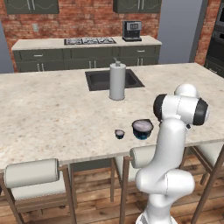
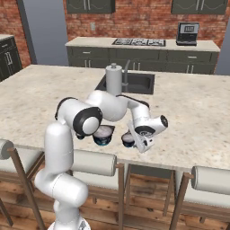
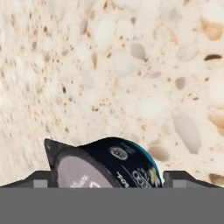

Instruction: Stack the yogurt containers by placing the smaller containers on top of the larger containers.

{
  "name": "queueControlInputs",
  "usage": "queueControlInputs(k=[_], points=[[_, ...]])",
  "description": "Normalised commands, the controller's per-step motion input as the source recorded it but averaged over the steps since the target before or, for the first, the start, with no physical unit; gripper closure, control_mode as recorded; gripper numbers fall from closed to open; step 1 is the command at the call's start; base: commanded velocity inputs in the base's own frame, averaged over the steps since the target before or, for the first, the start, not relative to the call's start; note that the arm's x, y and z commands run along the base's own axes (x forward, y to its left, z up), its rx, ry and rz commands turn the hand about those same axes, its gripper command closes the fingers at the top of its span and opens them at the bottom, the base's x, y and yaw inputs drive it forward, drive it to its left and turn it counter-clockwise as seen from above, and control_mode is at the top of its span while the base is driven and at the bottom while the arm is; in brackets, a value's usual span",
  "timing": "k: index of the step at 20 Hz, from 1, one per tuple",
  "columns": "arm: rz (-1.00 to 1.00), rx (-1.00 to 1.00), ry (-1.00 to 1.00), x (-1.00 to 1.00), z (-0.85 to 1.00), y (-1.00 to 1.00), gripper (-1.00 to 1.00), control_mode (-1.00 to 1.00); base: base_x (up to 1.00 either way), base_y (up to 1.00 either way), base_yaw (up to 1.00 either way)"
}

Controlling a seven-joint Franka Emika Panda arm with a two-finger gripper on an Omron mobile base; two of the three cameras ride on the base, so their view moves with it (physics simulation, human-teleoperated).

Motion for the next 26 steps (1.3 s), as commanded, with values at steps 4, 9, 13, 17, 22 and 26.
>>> queueControlInputs(k=[4, 9, 13, 17, 22, 26], points=[[0.0, -0.04, 0.04, 0.05, -0.32, 0.17, -1.0, -1.0, 0.0, 0.0, 0.0], [0.0, -0.03, 0.05, 0.05, -0.28, 0.14, 1.0, -1.0, 0.0, 0.0, 0.0], [0.0, 0.0, 0.01, 0.0, -0.23, 0.01, 1.0, -1.0, 0.0, 0.0, 0.0], [0.0, 0.0, 0.0, 0.0, -0.17, 0.0, 1.0, -1.0, 0.0, 0.0, 0.0], [0.0, 0.0, 0.0, 0.0, -0.02, 0.0, 1.0, -1.0, 0.0, 0.0, 0.0], [0.0, 0.0, 0.01, 0.0, 0.05, 0.0, 1.0, -1.0, 0.0, 0.0, 0.0]])
